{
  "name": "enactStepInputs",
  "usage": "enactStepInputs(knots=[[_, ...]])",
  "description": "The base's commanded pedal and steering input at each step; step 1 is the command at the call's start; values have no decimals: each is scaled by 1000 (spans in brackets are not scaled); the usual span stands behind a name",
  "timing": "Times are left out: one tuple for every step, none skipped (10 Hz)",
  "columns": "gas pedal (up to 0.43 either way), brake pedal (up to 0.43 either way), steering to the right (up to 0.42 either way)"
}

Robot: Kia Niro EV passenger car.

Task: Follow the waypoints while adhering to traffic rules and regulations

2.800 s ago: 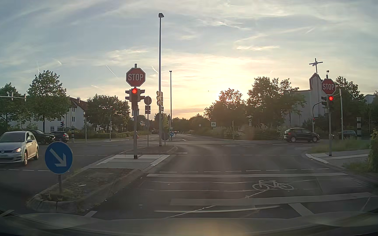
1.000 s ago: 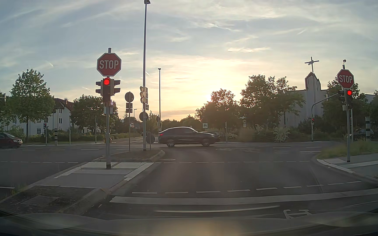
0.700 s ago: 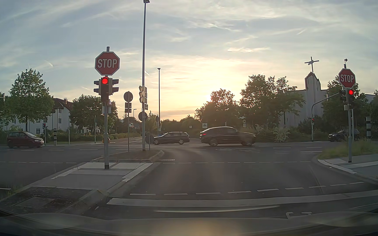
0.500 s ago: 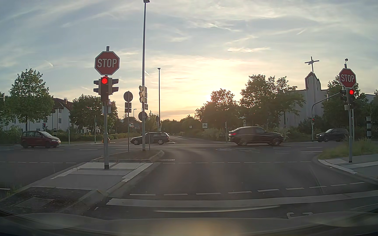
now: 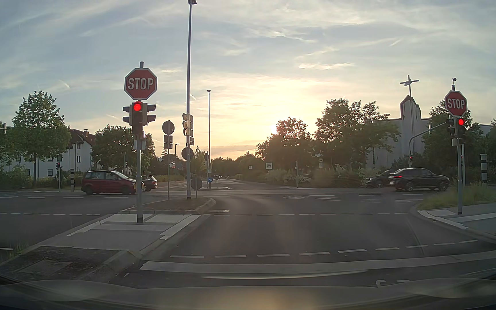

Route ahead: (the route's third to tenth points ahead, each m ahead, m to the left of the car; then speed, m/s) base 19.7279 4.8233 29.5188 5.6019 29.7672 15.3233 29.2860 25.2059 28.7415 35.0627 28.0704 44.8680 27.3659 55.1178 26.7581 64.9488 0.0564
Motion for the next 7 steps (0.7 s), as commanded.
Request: enactStepInputs(knots=[[0, 470, 8], [0, 463, 7], [0, 457, 8], [0, 439, 7], [0, 439, 8], [0, 433, 7], [0, 433, 8]])
